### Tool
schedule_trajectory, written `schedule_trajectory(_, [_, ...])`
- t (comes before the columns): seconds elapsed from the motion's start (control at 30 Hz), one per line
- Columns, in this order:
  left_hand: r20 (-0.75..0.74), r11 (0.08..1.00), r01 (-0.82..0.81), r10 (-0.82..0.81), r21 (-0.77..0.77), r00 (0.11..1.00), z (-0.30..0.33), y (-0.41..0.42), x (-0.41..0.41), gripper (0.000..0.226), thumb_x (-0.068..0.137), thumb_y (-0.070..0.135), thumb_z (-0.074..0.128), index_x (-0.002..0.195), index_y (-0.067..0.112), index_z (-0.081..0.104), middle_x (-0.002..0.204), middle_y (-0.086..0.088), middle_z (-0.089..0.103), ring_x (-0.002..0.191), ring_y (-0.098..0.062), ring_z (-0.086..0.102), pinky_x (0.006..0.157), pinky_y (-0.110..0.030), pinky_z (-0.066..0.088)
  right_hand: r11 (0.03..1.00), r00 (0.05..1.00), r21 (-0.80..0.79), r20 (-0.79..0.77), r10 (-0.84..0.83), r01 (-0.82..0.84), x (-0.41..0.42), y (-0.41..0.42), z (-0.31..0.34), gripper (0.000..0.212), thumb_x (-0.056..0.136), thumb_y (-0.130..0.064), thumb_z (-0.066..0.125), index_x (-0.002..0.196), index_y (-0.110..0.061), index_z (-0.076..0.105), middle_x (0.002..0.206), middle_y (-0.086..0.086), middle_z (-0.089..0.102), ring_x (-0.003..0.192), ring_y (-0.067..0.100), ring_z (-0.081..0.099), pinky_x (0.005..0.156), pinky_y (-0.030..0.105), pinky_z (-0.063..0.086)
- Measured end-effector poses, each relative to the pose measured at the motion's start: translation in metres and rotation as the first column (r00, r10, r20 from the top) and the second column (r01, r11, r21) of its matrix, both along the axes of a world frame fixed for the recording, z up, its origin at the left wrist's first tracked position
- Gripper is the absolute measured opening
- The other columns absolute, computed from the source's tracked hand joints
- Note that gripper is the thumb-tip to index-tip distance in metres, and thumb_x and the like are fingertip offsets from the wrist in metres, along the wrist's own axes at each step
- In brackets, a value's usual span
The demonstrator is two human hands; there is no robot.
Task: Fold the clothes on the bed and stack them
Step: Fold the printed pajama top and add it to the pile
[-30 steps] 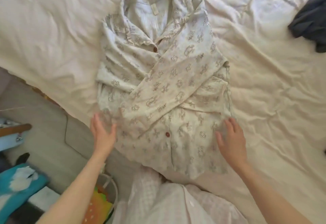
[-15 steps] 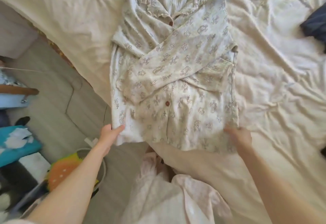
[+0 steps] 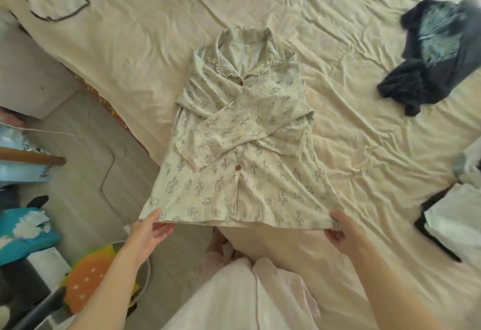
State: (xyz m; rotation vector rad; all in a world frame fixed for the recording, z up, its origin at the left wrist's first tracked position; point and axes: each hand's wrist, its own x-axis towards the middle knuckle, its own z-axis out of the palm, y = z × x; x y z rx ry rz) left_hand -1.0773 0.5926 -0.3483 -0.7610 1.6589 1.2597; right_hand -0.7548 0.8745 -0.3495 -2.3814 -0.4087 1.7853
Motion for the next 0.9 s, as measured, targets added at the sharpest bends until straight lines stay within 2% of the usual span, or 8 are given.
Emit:
schedule_trajectory(0.1, [-0.024,0.991,-0.099,0.102,0.088,0.995,0.021,0.026,-0.021,0.020,0.095,0.011,0.050,0.115,0.005,0.049,0.099,-0.016,0.062,0.090,-0.027,0.061,0.082,-0.041,0.047,0.993,0.985,0.043,-0.135,-0.107,0.114,-0.026,0.024,0.025,0.006,0.092,-0.011,0.057,0.096,-0.008,0.054,0.085,0.009,0.059,0.072,0.017,0.057,0.051,0.027,0.056])
schedule_trajectory(0.23, [-0.100,0.980,-0.076,0.095,0.182,0.990,0.053,0.081,-0.063,0.009,0.096,0.013,0.049,0.097,0.005,0.053,0.096,-0.016,0.061,0.088,-0.025,0.060,0.082,-0.041,0.048,0.947,0.904,0.153,-0.373,-0.209,0.282,-0.073,0.069,0.055,0.010,0.096,-0.013,0.051,0.090,-0.005,0.052,0.089,0.014,0.057,0.076,0.020,0.059,0.045,0.025,0.055])
schedule_trajectory(0.4, [-0.252,0.961,0.012,0.061,0.278,0.966,0.087,0.176,-0.136,0.014,0.098,0.013,0.046,0.090,0.005,0.055,0.082,-0.014,0.064,0.081,-0.023,0.061,0.083,-0.039,0.051,0.909,0.833,0.249,-0.530,-0.160,0.333,-0.146,0.154,0.082,0.019,0.097,-0.011,0.048,0.110,0.003,0.047,0.095,0.021,0.059,0.080,0.025,0.063,0.048,0.028,0.055])
schedule_trajectory(0.57, [-0.394,0.936,0.188,-0.058,0.298,0.917,0.097,0.289,-0.226,0.019,0.098,0.015,0.044,0.085,0.008,0.055,0.079,-0.010,0.066,0.078,-0.020,0.062,0.056,-0.025,0.057,0.868,0.839,0.395,-0.542,-0.045,0.301,-0.227,0.253,0.089,0.009,0.095,-0.002,0.049,0.103,0.002,0.048,0.107,0.021,0.054,0.084,0.028,0.060,0.052,0.036,0.058])
schedule_trajectory(0.63, [-0.435,0.917,0.239,-0.083,0.319,0.897,0.089,0.324,-0.255,0.018,0.098,0.019,0.046,0.087,0.009,0.057,0.086,-0.008,0.066,0.079,-0.018,0.063,0.062,-0.026,0.057,0.861,0.826,0.409,-0.563,-0.022,0.303,-0.254,0.286,0.081,0.021,0.096,-0.005,0.048,0.116,0.002,0.045,0.118,0.022,0.050,0.089,0.027,0.059,0.063,0.038,0.059])
schedule_trajectory(0.77, [-0.467,0.902,0.308,-0.142,0.303,0.873,0.040,0.356,-0.276,0.014,0.097,0.025,0.048,0.097,0.015,0.059,0.097,-0.002,0.063,0.082,-0.014,0.063,0.069,-0.028,0.051,0.878,0.844,0.449,-0.525,0.107,0.168,-0.282,0.303,0.047,0.023,0.098,-0.017,0.049,0.120,-0.011,0.048,0.122,0.010,0.047,0.105,0.022,0.052,0.089,0.037,0.048])
schedule_trajectory(0.83, [-0.492,0.937,0.272,-0.134,0.221,0.860,0.002,0.344,-0.264,0.015,0.096,0.019,0.051,0.106,0.011,0.058,0.093,-0.002,0.063,0.078,-0.014,0.062,0.066,-0.025,0.050,0.893,0.887,0.438,-0.447,0.114,0.106,-0.279,0.291,0.018,0.028,0.098,-0.019,0.048,0.125,-0.013,0.044,0.114,0.008,0.047,0.104,0.024,0.052,0.089,0.038,0.049])
schedule_trajectory(0.9, [-0.539,0.982,0.189,-0.142,0.032,0.831,-0.034,0.314,-0.240,0.025,0.093,0.013,0.054,0.116,0.004,0.055,0.090,-0.005,0.062,0.074,-0.017,0.060,0.064,-0.028,0.049,0.911,0.963,0.412,-0.244,0.113,-0.003,-0.265,0.265,-0.012,0.021,0.098,-0.018,0.048,0.116,-0.008,0.048,0.108,0.010,0.050,0.095,0.024,0.056,0.083,0.037,0.050])
